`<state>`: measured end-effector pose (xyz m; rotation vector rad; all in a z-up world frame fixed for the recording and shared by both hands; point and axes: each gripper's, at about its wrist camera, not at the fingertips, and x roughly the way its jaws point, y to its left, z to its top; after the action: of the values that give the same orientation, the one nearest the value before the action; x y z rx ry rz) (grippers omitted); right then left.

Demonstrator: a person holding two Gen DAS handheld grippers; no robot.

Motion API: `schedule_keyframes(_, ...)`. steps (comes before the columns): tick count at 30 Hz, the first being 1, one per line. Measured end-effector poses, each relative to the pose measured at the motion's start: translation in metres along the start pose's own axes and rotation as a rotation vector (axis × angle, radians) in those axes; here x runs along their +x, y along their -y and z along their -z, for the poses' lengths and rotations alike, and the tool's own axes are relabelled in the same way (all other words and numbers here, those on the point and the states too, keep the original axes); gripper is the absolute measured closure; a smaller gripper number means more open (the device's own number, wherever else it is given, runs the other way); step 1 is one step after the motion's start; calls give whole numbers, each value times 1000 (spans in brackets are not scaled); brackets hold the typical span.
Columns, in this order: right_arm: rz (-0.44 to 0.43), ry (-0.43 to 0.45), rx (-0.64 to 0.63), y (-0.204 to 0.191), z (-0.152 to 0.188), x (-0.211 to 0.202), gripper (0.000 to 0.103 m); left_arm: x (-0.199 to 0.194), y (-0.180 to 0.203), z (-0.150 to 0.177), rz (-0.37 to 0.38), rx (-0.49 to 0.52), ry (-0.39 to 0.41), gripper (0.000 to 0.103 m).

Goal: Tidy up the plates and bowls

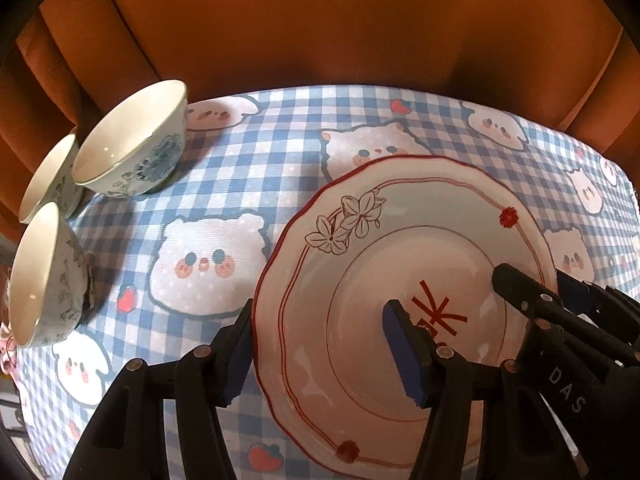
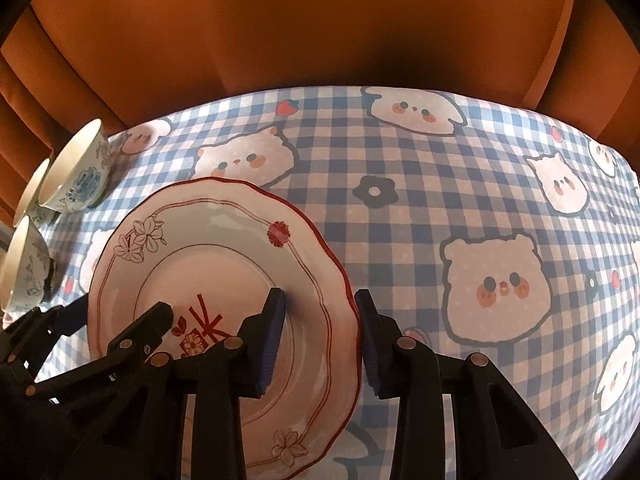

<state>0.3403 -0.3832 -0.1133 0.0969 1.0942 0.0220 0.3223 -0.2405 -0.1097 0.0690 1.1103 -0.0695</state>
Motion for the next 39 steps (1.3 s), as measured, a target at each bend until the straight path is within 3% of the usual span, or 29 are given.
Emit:
schedule_keyframes(13,22,76,8,-19,3,-69,64,-63,-16,1,23,-7,82,40)
schedule_keyframes(21,59,121,33,-35,16,-112,64,-100,-21,13,59,46,147,40)
schedule_keyframes(39,190,155,164,-47,94,-183,64,-145,-22,72,185,173,151,40)
